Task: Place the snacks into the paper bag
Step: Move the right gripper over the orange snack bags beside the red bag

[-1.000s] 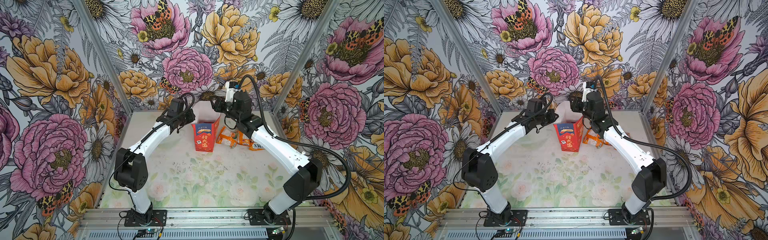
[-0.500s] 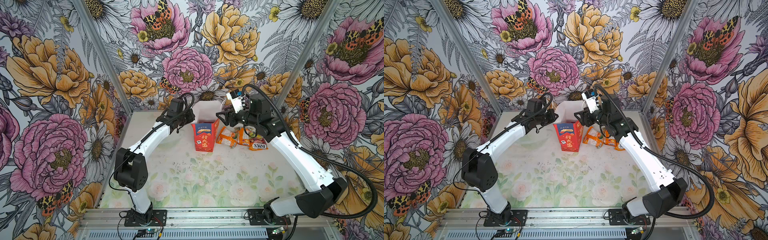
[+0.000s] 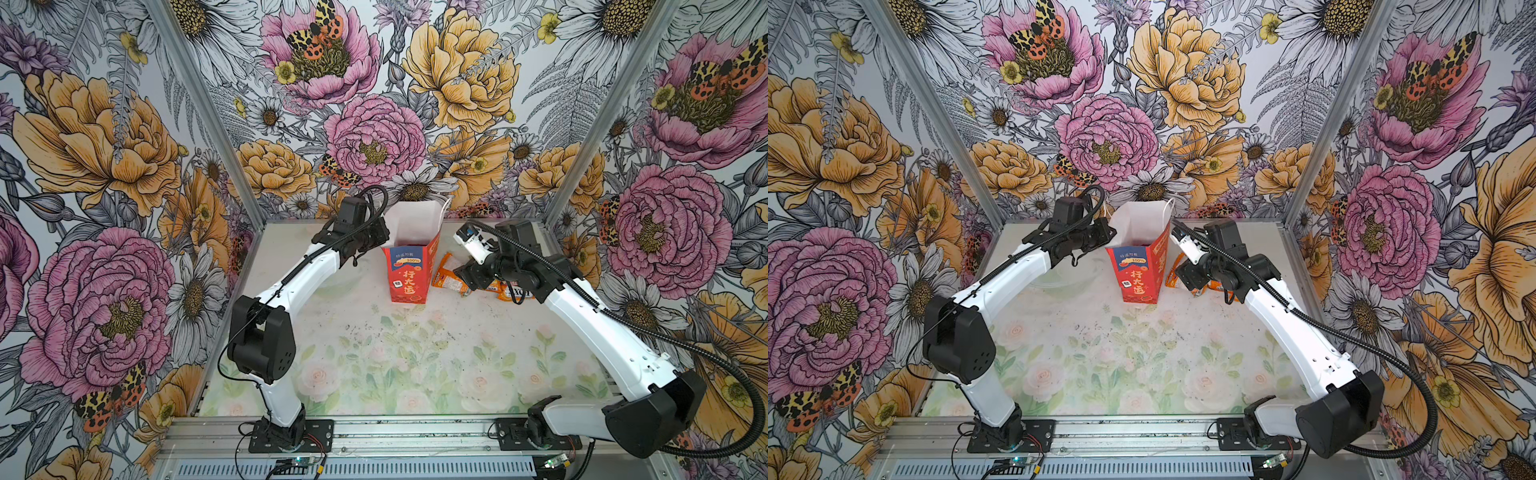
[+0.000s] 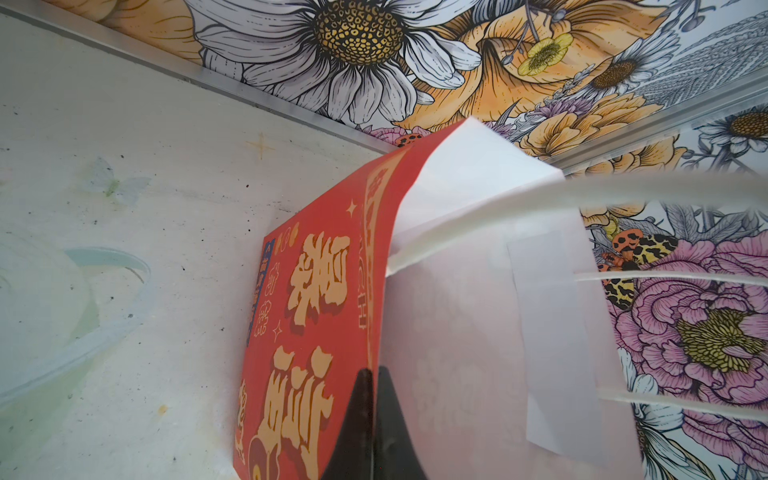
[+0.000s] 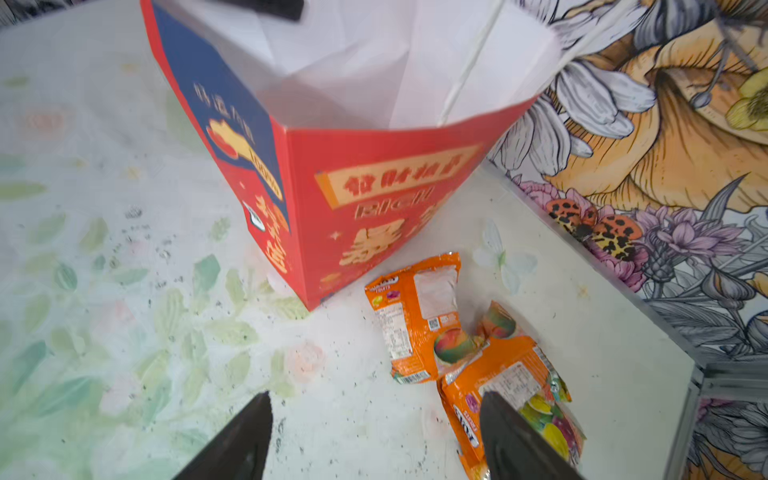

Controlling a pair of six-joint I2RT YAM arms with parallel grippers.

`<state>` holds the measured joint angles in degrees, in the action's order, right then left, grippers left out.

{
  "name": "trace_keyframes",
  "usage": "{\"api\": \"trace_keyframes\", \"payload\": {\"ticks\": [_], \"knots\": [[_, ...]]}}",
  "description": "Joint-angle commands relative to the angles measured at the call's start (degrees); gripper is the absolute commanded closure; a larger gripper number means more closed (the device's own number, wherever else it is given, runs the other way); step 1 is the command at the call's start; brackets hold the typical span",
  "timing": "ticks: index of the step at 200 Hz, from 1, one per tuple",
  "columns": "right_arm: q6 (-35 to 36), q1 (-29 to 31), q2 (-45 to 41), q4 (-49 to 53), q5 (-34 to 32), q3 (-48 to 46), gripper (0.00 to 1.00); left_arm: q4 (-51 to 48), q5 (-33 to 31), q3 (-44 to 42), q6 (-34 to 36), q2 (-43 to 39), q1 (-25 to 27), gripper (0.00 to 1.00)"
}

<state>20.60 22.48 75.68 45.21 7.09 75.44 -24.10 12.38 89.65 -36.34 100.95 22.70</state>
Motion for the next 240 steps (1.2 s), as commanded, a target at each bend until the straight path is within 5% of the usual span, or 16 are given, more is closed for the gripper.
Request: {"api": "trace_keyframes", "payload": {"ticks": [1,80,240], "knots": [[9.04,-0.76,0.83,2.14,-3.08,-1.29,0.23,0.16,0.09,-0.53,-0.51,-1.01,-0.71,1.00],[17.50,-3.31,9.72,4.64,-7.10,-2.02,0.22,0.19,-0.11,-0.92,-0.58,-1.01,-0.81,1.00],[28.23,-10.17,28.64,6.18,3.01,13.25,0.22,0.26,-0.56,-1.38,-1.08,-0.93,-0.81,1.00]]}}
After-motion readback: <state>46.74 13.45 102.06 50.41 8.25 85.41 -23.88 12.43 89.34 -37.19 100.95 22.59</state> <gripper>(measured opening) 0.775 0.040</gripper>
